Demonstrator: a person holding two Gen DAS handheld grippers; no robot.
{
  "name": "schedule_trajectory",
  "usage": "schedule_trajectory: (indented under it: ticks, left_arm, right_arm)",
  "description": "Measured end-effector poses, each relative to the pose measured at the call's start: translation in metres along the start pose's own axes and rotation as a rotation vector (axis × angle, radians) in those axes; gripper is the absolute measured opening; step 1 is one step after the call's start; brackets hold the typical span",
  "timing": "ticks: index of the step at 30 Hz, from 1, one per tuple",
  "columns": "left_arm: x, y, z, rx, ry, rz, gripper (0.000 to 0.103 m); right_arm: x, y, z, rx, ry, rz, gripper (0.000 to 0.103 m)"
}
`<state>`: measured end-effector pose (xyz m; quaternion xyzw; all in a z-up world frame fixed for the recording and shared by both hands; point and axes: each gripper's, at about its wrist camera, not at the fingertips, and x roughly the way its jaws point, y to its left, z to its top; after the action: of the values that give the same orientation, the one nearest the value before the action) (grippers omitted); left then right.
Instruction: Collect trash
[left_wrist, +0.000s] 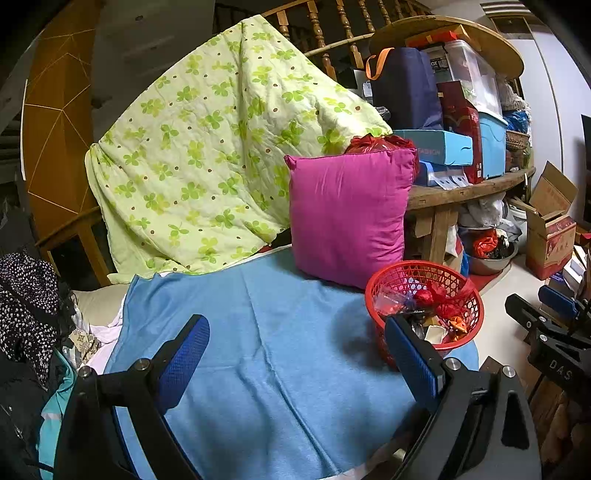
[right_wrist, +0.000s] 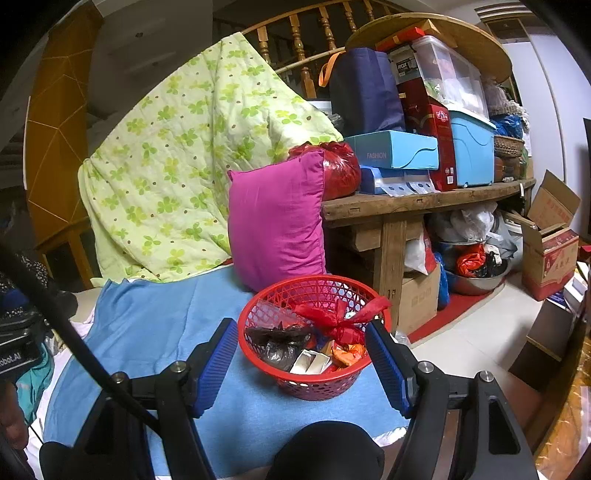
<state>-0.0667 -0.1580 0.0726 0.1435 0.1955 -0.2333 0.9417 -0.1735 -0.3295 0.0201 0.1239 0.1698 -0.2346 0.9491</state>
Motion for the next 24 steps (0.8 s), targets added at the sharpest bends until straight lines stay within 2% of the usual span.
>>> schedule_trajectory:
  ticks: [24]
  left_arm:
    - [-0.0004,-0.002,-0.0052,0.002,0.005,-0.008,0.096]
  right_arm:
    - [0.0011,-0.0047,-0.0018,0.007,0.004,-0.009,0.074]
